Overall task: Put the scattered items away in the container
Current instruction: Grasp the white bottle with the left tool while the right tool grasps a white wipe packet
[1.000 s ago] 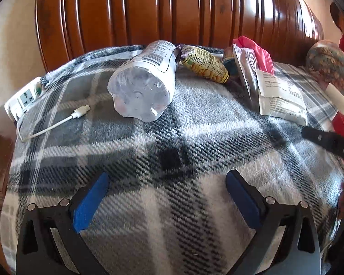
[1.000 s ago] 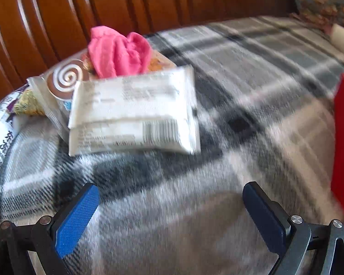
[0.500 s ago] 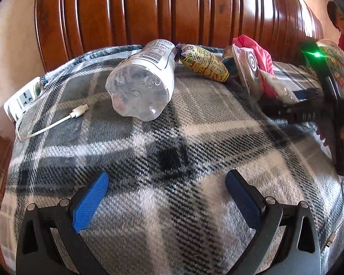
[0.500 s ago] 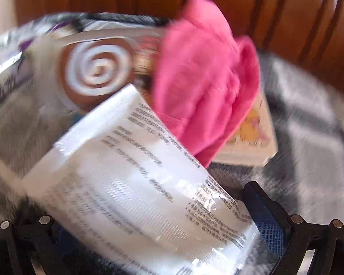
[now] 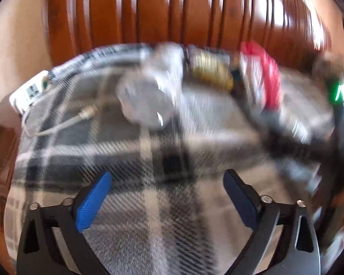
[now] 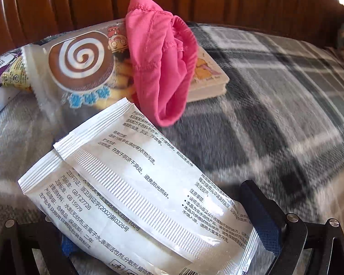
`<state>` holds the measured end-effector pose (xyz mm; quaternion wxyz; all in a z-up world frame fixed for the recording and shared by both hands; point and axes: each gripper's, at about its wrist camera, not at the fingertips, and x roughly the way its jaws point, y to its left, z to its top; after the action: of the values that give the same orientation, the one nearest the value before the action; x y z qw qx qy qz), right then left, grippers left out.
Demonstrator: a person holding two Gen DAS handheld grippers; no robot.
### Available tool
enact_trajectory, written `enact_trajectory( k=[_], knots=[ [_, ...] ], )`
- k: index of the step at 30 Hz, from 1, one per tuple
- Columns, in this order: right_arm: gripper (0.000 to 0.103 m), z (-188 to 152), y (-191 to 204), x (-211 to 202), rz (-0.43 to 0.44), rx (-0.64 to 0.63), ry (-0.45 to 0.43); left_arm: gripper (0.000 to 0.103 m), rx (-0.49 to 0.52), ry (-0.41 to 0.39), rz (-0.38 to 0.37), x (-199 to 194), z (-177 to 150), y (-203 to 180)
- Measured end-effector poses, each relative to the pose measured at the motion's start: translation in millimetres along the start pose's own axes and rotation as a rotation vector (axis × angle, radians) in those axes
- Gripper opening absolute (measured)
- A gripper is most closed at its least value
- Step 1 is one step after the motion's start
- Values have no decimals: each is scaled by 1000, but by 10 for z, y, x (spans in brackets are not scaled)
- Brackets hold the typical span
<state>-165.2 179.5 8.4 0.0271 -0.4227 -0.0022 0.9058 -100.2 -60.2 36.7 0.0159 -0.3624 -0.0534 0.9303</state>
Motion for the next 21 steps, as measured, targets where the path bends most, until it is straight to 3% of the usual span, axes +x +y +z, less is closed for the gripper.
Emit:
enact_trajectory(
  k=[3, 7, 9, 12, 13, 15, 16, 17, 21],
  knots=[
    [99, 49, -3, 83, 15, 14, 3, 103, -7, -103, -60, -208, 330, -4],
    [99, 136, -85, 153, 14, 14, 0, 103, 32, -131, -60, -94, 837, 95],
    [99, 155, -119, 163, 18, 17, -1, 103, 10, -86, -38, 169, 989, 174],
    [100, 38, -18, 131, 20, 18, -5, 103, -25, 107, -32, 878, 1075, 286],
    [100, -40, 31, 107, 21, 20, -6, 103, 6, 141, 13, 1099, 1026, 289],
    [100, -75, 50, 81, 27, 24, -8, 103, 166, 101, 189, 1300, 902, 135],
    [100, -87, 46, 70, 34, 27, -8, 103, 205, 91, 230, 1305, 894, 48],
    [101, -118, 47, 41, 44, 32, -8, 103, 219, 82, 246, 1291, 896, 5],
    [103, -130, 62, 51, 54, 31, 1, 103, 170, 89, 192, 1262, 935, 84]
  ],
)
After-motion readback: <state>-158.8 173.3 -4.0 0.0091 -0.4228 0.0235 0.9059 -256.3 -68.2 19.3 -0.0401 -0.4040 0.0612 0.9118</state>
